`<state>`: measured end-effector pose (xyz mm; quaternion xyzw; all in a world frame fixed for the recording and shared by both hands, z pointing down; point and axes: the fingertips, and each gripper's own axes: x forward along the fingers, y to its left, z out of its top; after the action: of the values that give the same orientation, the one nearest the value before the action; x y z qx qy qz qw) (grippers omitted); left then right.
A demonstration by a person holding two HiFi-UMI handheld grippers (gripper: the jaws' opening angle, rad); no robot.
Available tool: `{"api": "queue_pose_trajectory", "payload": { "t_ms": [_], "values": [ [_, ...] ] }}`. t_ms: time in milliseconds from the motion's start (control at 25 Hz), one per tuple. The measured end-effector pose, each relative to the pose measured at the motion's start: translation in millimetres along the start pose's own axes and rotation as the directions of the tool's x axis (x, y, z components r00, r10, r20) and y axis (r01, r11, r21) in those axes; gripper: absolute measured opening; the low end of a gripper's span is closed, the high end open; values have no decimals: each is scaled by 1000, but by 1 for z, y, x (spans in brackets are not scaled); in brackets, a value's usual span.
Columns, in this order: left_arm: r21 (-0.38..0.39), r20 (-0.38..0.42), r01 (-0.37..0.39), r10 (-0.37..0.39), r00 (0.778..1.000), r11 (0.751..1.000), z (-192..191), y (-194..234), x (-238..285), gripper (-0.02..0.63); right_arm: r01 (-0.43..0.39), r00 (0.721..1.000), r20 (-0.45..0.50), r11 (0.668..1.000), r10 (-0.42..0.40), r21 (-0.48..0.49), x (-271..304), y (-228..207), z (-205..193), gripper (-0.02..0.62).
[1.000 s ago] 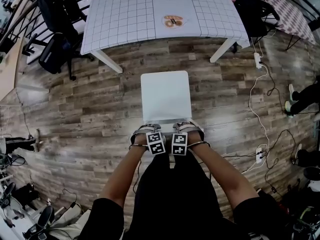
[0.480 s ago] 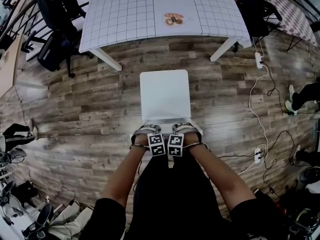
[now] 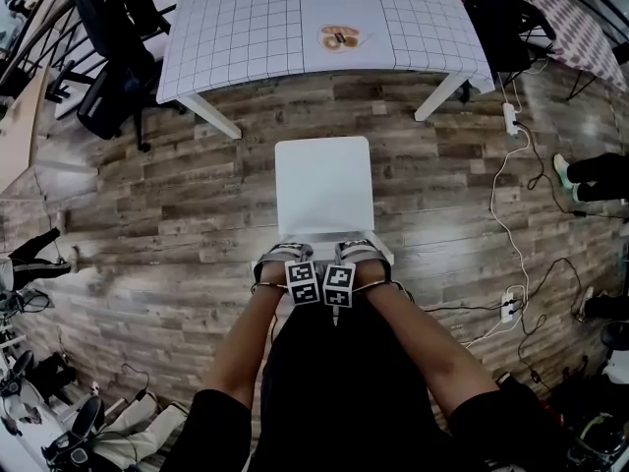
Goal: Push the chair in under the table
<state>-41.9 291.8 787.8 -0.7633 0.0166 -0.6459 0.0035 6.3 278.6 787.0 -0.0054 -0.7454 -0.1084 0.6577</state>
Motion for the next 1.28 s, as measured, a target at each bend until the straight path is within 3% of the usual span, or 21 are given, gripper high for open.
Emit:
{"api": "queue_pose_trajectory", "payload": {
  "t_ms": [520,680,880,1000,1200,1280],
  "values": [
    [-4,-3,-37,37,999,999,3,9,-5,101,-12,999,31,1000,11,13,-5,-4,0,95],
    [-42,-7,9,-10,1000,999,4,46,-20,80,-42,998,38,999,42,15,-15,-40,-1,87],
    [-57,-2,13,-13,1000,998,-2,37,-31,80,-33,999,25,999,33,6,-25,-34,8,84],
    [-75,-12,44,-45,999,996,-1,64,-44,81,-56,998,28,998,56,8,-34,-64,7,87],
    [-93,-29,-5,2,1000,996,15,40,12,82,-7,999,35,1000,7,-17,11,-30,-21,86],
    [-96,-29,-5,3,1000,995,15,40,12,83,-7,999,35,1000,8,-20,12,-31,-21,86]
  ]
}}
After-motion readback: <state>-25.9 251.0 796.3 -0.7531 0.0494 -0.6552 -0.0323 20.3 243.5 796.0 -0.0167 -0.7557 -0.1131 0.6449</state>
